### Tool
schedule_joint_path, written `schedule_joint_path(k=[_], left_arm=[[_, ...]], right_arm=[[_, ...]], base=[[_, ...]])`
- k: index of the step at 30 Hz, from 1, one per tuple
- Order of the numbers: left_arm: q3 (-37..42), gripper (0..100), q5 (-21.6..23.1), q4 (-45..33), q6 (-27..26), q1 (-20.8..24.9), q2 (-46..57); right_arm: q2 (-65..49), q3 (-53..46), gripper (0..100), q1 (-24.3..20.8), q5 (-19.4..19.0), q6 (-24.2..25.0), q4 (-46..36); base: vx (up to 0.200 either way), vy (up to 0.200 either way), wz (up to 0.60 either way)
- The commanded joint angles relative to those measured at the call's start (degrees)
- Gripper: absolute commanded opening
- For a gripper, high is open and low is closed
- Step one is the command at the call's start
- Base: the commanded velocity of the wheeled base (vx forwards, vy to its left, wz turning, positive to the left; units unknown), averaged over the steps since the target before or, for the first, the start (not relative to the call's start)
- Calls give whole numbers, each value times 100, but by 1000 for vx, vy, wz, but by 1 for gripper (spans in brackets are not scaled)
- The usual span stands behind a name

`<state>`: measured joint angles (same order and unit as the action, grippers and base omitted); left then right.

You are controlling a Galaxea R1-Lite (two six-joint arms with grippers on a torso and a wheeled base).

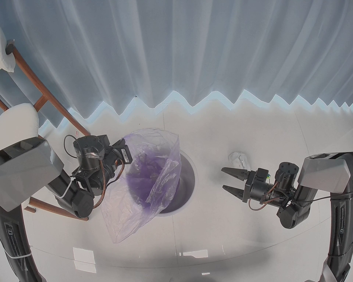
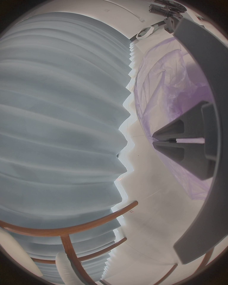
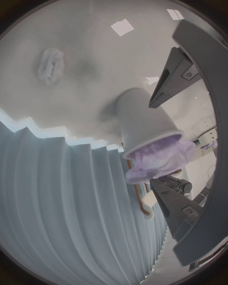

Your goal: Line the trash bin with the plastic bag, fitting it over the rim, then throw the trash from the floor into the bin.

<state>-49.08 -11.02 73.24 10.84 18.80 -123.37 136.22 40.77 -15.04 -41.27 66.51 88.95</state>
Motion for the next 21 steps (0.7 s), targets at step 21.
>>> schedule_joint_path(k=[21], left_arm=[[742,0,258,656,156,89,393]], right_arm=[[-2996,2102,100,-2082,1877,-2037,-7155]], base=[[0,0,0]])
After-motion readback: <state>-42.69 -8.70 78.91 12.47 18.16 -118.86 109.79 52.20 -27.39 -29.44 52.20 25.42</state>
